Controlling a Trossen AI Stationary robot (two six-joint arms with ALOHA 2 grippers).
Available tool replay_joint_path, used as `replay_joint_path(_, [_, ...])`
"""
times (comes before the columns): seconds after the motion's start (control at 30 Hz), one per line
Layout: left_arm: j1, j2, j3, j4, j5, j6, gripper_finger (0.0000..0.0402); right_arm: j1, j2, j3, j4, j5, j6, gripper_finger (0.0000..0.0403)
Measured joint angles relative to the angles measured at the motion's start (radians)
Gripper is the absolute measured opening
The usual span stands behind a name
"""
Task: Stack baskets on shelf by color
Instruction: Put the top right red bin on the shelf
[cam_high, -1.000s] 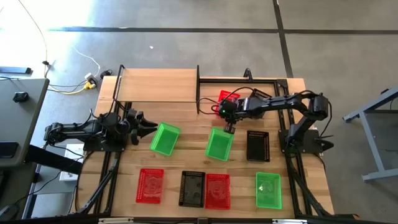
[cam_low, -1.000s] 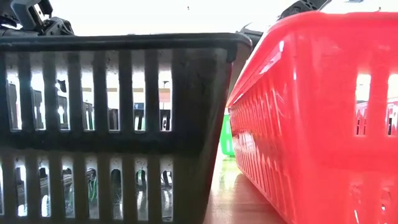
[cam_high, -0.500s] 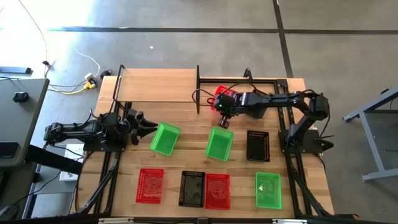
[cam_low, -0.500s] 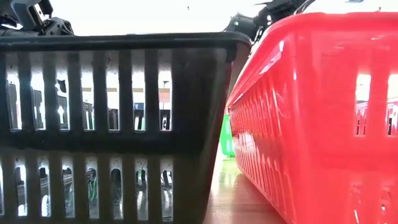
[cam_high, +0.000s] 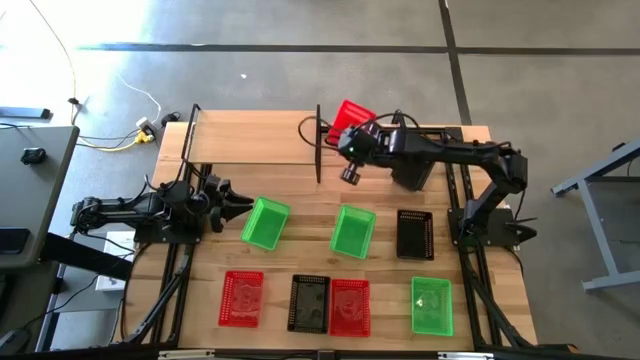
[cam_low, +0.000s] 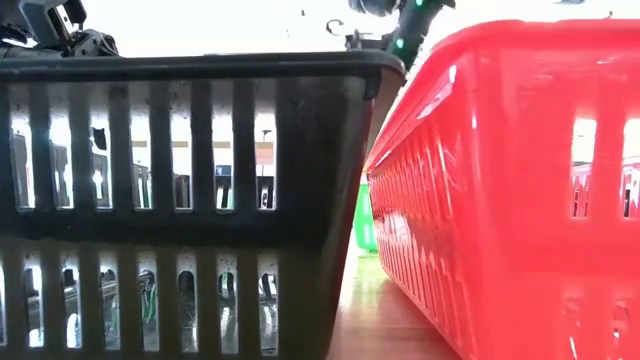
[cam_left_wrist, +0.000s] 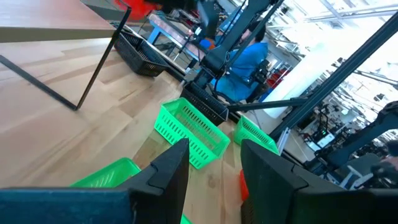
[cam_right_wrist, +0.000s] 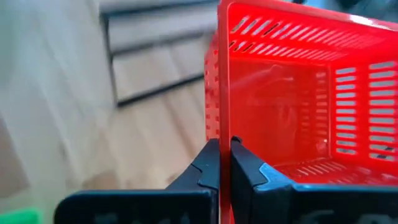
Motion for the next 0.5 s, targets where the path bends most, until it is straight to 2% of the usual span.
replay_joint_path(0.23, [0.0,0.0,0.0,0.0,0.0,-0.009,0.0135,0.0,0.0,0.15,0.015,0.082,-0.1,0.0])
replay_joint_path(0.5, [0.0,0.0,0.0,0.0,0.0,-0.015,0.0135,0.0,-0.001,0.234,0.201,0.092,-0.208,0.0])
